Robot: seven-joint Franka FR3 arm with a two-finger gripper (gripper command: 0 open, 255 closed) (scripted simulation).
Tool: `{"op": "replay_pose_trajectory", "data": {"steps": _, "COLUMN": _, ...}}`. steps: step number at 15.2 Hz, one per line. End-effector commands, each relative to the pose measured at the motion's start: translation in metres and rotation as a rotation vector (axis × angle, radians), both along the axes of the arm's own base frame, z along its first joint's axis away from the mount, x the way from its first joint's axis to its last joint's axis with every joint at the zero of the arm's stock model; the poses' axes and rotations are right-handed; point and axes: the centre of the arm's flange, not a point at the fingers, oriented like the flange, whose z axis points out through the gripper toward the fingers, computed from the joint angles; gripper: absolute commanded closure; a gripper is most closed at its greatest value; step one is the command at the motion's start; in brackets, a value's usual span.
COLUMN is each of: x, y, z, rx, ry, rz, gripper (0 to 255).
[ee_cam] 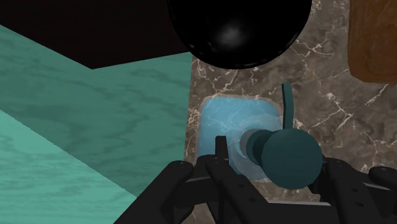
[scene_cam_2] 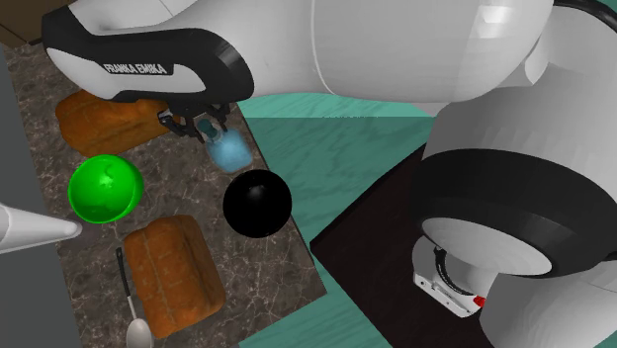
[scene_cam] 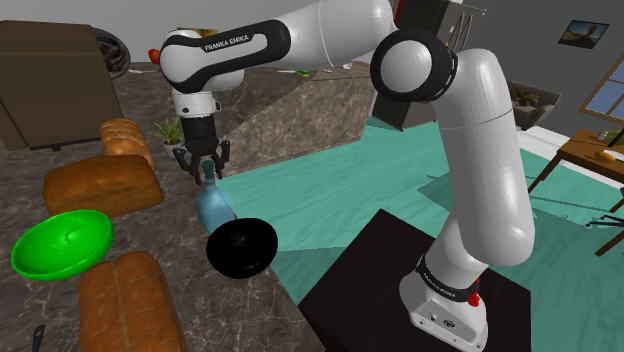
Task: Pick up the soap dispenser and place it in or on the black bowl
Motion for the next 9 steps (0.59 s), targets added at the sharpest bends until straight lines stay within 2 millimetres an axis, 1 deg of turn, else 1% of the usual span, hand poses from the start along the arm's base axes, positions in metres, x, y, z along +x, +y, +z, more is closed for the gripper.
{"op": "replay_pose_trajectory", "data": {"steps": 1, "x": 0.0, "y": 0.0, "z": 0.0, "rx": 0.0, "ry": 0.0, "rz": 0.0, "gripper": 255}}
{"op": "replay_pose_trajectory", "data": {"steps": 9, "x": 0.0, "y": 0.0, "z": 0.042, "rx": 0.0, "ry": 0.0, "rz": 0.0, "gripper": 255}}
